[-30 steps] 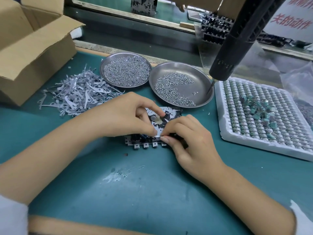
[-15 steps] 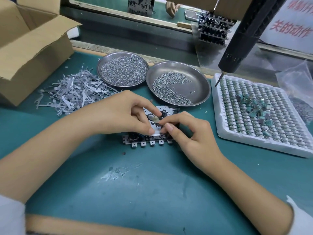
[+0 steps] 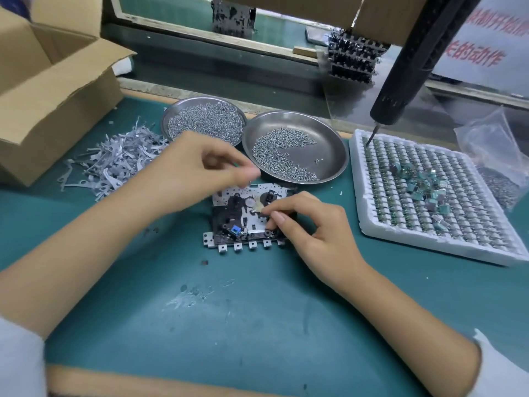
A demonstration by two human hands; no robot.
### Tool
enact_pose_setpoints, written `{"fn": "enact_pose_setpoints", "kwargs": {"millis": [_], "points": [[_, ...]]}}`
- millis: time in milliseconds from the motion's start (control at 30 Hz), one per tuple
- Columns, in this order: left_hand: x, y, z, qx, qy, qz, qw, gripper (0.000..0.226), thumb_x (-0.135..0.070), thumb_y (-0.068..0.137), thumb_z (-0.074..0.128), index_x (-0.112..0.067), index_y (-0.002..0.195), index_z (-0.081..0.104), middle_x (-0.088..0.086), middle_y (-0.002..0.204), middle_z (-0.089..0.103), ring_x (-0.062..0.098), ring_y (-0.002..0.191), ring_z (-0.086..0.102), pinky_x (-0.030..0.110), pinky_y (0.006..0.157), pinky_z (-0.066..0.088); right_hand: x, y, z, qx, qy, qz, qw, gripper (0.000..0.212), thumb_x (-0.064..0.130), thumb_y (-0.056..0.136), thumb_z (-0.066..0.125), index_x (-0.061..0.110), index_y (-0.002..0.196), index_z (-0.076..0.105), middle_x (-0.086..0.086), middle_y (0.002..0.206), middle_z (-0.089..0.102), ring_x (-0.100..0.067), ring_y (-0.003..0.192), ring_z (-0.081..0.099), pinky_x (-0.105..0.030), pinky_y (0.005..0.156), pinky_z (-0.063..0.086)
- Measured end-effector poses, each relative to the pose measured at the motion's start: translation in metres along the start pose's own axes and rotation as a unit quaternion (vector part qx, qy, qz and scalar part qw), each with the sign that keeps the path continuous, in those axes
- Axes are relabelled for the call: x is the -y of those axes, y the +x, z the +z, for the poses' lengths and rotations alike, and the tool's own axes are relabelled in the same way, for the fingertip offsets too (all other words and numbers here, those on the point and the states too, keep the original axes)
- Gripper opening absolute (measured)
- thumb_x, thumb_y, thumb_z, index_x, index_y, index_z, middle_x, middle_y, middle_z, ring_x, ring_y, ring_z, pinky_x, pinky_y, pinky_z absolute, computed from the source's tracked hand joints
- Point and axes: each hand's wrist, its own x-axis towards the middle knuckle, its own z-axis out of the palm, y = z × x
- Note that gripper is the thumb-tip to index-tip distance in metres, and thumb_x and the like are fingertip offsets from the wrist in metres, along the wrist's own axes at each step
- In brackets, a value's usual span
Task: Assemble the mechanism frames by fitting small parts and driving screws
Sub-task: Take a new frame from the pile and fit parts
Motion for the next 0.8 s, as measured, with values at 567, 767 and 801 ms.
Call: {"fn": "enact_pose_setpoints", "kwargs": {"millis": [567,767,801], "points": [[0.031,0.063,-0.007,-0.201,0.464,-0.030,0.862,0.013,-0.027,0.092,0.061,-0.022,0.093,0.073,0.005,0.098,0.070,0.030,0.103,0.056,0.036,0.084,0.029,-0.001,0.002,0.003,-0.010,-0.035,-0.043,0.998,0.019,0.011,0.087,0.057,0.008,0.095,0.073,0.020,0.075,0.059,-0.009,0.080,0.055,-0.019,0.075,0.044],[0.031,0.052,-0.011,-0.259,0.401,0.012,0.879,0.009,-0.035,0.084,0.069,-0.027,0.081,0.071,0.001,0.088,0.069,0.026,0.088,0.060,0.035,0.078,0.025,-0.002,0.002,0.003,-0.006,-0.027,-0.041,0.999,0.019,0.012,0.087,0.057,0.010,0.096,0.073,0.022,0.073,0.058,-0.007,0.080,0.054,-0.017,0.074,0.043],[0.032,0.051,-0.012,-0.265,0.393,0.015,0.881,0.009,-0.035,0.084,0.069,-0.027,0.080,0.070,0.001,0.085,0.070,0.027,0.085,0.061,0.034,0.078,0.025,-0.001,0.002,0.003,-0.006,-0.025,-0.038,0.999,0.019,0.013,0.087,0.056,0.010,0.096,0.073,0.021,0.073,0.059,-0.008,0.080,0.055,-0.018,0.073,0.044]]}}
